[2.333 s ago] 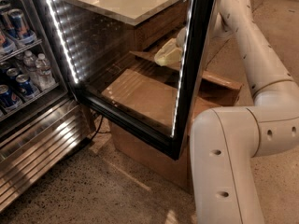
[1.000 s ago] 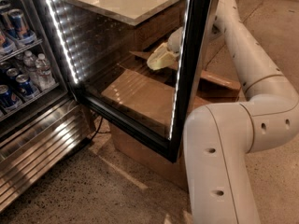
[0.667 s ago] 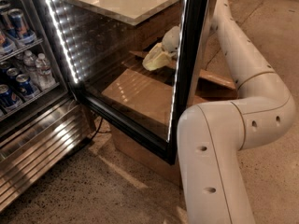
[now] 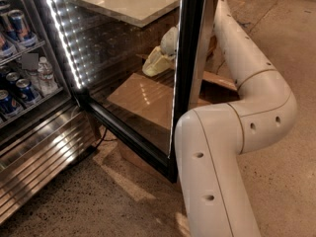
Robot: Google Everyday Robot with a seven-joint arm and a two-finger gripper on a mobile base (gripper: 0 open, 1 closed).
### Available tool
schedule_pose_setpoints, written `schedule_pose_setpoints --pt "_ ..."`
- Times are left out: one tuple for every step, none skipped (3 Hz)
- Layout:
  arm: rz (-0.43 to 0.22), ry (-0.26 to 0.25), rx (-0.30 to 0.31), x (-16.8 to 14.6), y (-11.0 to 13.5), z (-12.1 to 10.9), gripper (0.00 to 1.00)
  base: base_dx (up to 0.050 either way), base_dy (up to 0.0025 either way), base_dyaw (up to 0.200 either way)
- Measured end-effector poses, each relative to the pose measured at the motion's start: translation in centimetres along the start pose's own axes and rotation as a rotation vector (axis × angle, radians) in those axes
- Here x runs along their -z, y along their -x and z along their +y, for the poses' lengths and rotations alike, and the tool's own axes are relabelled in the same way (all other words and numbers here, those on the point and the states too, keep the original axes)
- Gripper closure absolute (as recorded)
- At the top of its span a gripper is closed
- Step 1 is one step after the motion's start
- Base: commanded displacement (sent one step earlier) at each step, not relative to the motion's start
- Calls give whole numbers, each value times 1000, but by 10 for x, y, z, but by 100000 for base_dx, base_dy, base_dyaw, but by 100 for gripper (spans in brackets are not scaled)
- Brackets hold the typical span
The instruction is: Close right fridge door
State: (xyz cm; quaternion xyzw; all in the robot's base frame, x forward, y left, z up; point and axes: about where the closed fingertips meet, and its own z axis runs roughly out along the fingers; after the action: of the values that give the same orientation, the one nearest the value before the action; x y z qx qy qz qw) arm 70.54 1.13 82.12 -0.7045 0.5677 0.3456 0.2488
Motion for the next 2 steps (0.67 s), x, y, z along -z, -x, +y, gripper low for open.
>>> schedule_pose_setpoints --pt "57 31 19 -22 13 -7 100 0 0 0" --pt "90 46 30 -35 19 -11 100 0 0 0"
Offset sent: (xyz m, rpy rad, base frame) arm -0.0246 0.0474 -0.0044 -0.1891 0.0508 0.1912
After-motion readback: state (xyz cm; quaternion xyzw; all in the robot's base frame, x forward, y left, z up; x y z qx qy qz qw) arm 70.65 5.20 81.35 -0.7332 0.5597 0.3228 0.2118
